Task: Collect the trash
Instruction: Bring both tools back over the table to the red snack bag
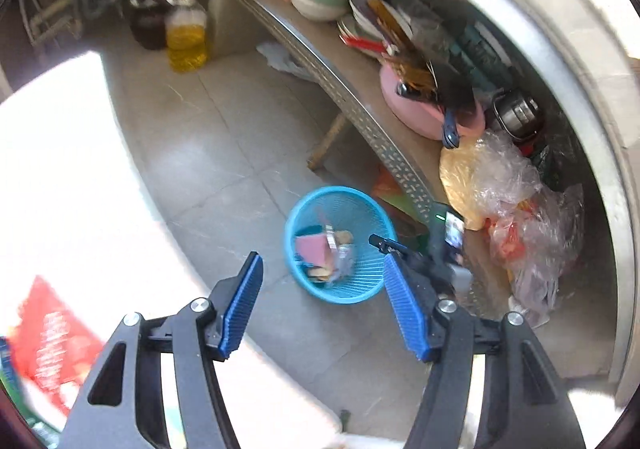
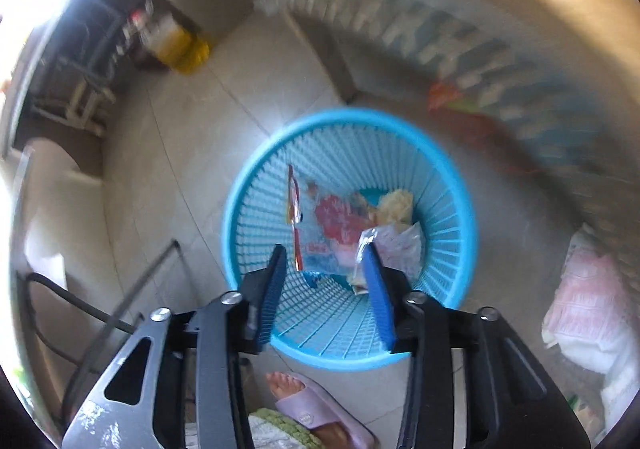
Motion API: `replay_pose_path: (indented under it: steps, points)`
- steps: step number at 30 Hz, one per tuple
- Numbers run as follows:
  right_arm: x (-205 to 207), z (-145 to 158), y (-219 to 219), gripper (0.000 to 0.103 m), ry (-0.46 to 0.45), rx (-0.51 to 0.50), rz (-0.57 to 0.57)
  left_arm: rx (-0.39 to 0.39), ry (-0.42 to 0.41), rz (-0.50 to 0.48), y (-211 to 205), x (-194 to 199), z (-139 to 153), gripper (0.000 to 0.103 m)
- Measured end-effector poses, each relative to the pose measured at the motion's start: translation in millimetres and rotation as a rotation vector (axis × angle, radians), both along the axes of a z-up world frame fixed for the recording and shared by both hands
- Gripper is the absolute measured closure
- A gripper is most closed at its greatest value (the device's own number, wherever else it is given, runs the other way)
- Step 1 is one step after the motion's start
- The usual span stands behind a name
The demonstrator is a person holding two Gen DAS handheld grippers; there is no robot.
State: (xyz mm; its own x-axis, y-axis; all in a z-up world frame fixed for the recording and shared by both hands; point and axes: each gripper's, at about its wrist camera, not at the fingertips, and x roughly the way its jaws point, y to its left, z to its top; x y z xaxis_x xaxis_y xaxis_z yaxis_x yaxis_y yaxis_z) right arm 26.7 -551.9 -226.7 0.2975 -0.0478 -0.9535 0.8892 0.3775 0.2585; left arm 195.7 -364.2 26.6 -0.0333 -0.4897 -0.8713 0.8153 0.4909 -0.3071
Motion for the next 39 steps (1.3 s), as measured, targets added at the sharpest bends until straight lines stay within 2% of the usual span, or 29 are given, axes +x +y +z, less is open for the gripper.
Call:
replay_pose_path:
  steps: [4,9,12,17,23,26,29,30,31,35,39]
  points:
    - [27,-64,-20,0.089,0.110,0.082,-0.027,-0.022,-0.066,0.067,71,15,29,0.042]
    - [52,-135,-29,0.092,0.164,0.207,-0.058,-0.040,-0.101,0.227,163,31,49,0.041]
    - [64,-167,-30,0.092,0.193,0.243,-0.066,-0.033,-0.133,0.336,211,37,54,0.041]
    - [59,-207,-35,0.096,0.162,0.341,-0.167,-0.019,-0.141,0.476,270,48,57,0.041]
    - [59,-230,-36,0.096,0.190,0.386,-0.189,0.003,-0.167,0.530,296,54,54,0.041]
    - [59,-221,-39,0.090,0.202,0.386,-0.187,-0.022,-0.160,0.527,297,54,54,0.041]
    - [60,-190,-43,0.063,0.165,0.353,-0.172,-0.050,-0.176,0.527,297,52,56,0.040]
    - [59,-180,-43,0.050,0.165,0.338,-0.162,-0.061,-0.175,0.527,297,51,56,0.039]
    - [57,-166,-42,0.043,0.163,0.324,-0.153,-0.072,-0.171,0.526,298,50,56,0.038]
    - [41,-111,-32,0.036,0.115,0.301,-0.112,-0.119,-0.167,0.523,300,41,57,0.036]
    - [17,-49,-8,0.034,0.070,0.225,-0.069,-0.141,-0.191,0.526,304,26,59,0.031]
